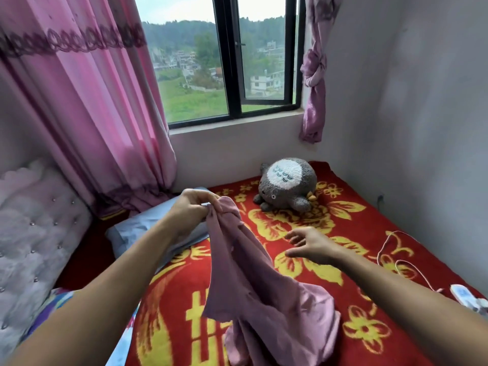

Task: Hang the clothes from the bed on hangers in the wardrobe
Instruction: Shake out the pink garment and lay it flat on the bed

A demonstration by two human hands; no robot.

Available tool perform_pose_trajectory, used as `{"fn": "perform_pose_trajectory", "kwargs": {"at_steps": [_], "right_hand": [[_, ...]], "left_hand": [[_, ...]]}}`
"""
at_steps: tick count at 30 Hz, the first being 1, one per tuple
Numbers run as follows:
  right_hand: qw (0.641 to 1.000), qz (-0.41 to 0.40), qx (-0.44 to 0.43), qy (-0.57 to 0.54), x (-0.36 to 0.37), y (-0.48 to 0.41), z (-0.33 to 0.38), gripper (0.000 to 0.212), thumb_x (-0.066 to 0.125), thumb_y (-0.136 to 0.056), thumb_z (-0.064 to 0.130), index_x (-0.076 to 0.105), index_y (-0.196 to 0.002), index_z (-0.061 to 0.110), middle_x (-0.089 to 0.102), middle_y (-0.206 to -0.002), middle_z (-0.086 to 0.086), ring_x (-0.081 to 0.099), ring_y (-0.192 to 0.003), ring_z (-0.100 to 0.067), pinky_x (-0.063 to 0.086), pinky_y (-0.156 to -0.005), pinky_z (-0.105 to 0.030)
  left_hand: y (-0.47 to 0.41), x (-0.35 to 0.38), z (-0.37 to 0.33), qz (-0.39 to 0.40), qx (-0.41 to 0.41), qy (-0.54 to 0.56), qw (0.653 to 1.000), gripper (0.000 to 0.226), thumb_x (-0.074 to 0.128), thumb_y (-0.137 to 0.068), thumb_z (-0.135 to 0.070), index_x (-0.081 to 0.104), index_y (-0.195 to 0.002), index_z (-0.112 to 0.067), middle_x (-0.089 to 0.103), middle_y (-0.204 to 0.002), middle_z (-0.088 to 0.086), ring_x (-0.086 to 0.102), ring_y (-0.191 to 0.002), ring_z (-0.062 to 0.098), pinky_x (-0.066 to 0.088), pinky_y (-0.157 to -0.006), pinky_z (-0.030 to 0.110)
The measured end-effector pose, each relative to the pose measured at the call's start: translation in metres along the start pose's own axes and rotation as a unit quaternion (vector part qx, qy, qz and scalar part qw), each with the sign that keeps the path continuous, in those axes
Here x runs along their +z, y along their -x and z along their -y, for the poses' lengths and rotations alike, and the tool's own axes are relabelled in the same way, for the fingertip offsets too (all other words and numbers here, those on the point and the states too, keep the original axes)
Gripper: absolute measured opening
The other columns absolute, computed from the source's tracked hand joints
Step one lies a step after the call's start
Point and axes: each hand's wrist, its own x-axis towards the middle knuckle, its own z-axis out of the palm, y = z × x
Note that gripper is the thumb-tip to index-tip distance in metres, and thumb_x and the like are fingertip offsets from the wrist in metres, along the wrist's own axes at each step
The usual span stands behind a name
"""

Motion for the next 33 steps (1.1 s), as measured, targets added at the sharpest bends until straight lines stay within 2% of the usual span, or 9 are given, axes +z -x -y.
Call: {"fn": "perform_pose_trajectory", "kwargs": {"at_steps": [5,10,13,16,20,25,28,32,33], "right_hand": [[0.990,0.083,-0.112,0.001,0.005,-0.028,0.067,0.087,0.086,-0.069,0.031,0.039,-0.142,0.037,0.045,-0.138,0.008,0.044,-0.127,-0.010,0.045,-0.103,-0.032],[0.962,0.184,-0.184,0.087,0.030,-0.031,0.094,0.015,0.066,-0.085,0.011,0.072,-0.098,0.013,0.068,-0.084,0.004,0.058,-0.081,-0.006,0.053,-0.082,-0.037],[0.952,0.122,-0.234,0.156,0.030,-0.028,0.100,0.015,0.056,-0.087,0.014,0.070,-0.088,0.010,0.071,-0.085,-0.009,0.059,-0.074,-0.016,0.050,-0.072,-0.037],[0.922,-0.050,-0.308,0.230,0.010,-0.028,0.103,0.013,0.051,-0.093,0.030,0.061,-0.098,0.024,0.070,-0.097,-0.011,0.063,-0.089,-0.034,0.044,-0.069,-0.037],[0.894,-0.162,-0.391,0.147,-0.026,-0.037,0.116,0.021,0.040,-0.092,0.041,0.051,-0.097,0.024,0.072,-0.094,-0.013,0.063,-0.090,-0.040,0.046,-0.066,-0.038],[0.902,-0.188,-0.387,0.051,-0.064,-0.044,0.129,0.024,0.039,-0.092,0.038,0.042,-0.071,0.025,0.065,-0.071,-0.006,0.058,-0.069,-0.036,0.047,-0.064,-0.042],[0.903,-0.210,-0.374,-0.019,-0.089,-0.042,0.130,0.028,0.045,-0.093,0.023,0.045,-0.066,0.028,0.056,-0.066,0.009,0.052,-0.062,-0.018,0.042,-0.063,-0.035],[0.917,-0.196,-0.333,-0.098,-0.128,-0.041,0.116,0.029,0.046,-0.090,0.022,0.049,-0.062,0.021,0.050,-0.058,0.010,0.044,-0.058,-0.012,0.038,-0.058,-0.037],[0.918,-0.199,-0.323,-0.116,-0.139,-0.040,0.108,0.031,0.047,-0.089,0.025,0.048,-0.059,0.018,0.047,-0.055,0.011,0.042,-0.057,-0.013,0.037,-0.056,-0.038]], "left_hand": [[-0.006,-0.007,-0.028,0.088,-0.021,-0.027,0.996,0.027,0.043,-0.052,0.014,0.064,-0.055,-0.003,0.066,-0.073,0.008,0.063,-0.066,0.014,0.049,-0.057,0.019],[-0.002,-0.020,-0.035,0.069,-0.039,-0.066,0.995,0.023,0.056,-0.058,0.012,0.068,-0.060,-0.008,0.064,-0.072,0.012,0.060,-0.070,0.020,0.052,-0.063,0.024],[0.006,-0.027,-0.033,0.024,-0.058,-0.079,0.995,0.026,0.057,-0.063,0.016,0.069,-0.065,-0.008,0.064,-0.071,0.015,0.062,-0.067,0.021,0.054,-0.064,0.028],[0.008,-0.033,-0.021,-0.119,-0.068,-0.124,0.983,0.029,0.054,-0.076,0.021,0.065,-0.074,-0.006,0.062,-0.070,0.015,0.059,-0.063,0.024,0.053,-0.059,0.030],[0.017,-0.023,0.024,-0.285,-0.131,-0.164,0.935,0.014,0.060,-0.089,0.000,0.056,-0.103,-0.001,0.060,-0.073,0.010,0.056,-0.067,0.019,0.044,-0.054,0.024],[0.031,0.052,0.081,-0.189,-0.280,-0.037,0.941,0.044,0.047,-0.087,-0.025,0.045,-0.131,-0.023,0.064,-0.100,-0.003,0.056,-0.087,0.007,0.038,-0.069,0.024],[0.034,0.104,0.106,-0.082,-0.272,-0.071,0.956,0.067,0.063,-0.067,-0.028,0.040,-0.130,-0.030,0.058,-0.109,0.002,0.057,-0.080,0.004,0.047,-0.061,0.015],[0.004,0.144,0.129,-0.124,-0.212,-0.130,0.961,0.008,0.071,-0.079,-0.020,0.064,-0.078,-0.024,0.062,-0.076,0.001,0.054,-0.068,0.010,0.048,-0.066,0.032],[-0.006,0.145,0.128,-0.164,-0.201,-0.166,0.951,0.014,0.068,-0.082,-0.019,0.061,-0.070,-0.020,0.060,-0.070,0.000,0.052,-0.066,0.010,0.048,-0.066,0.035]]}}
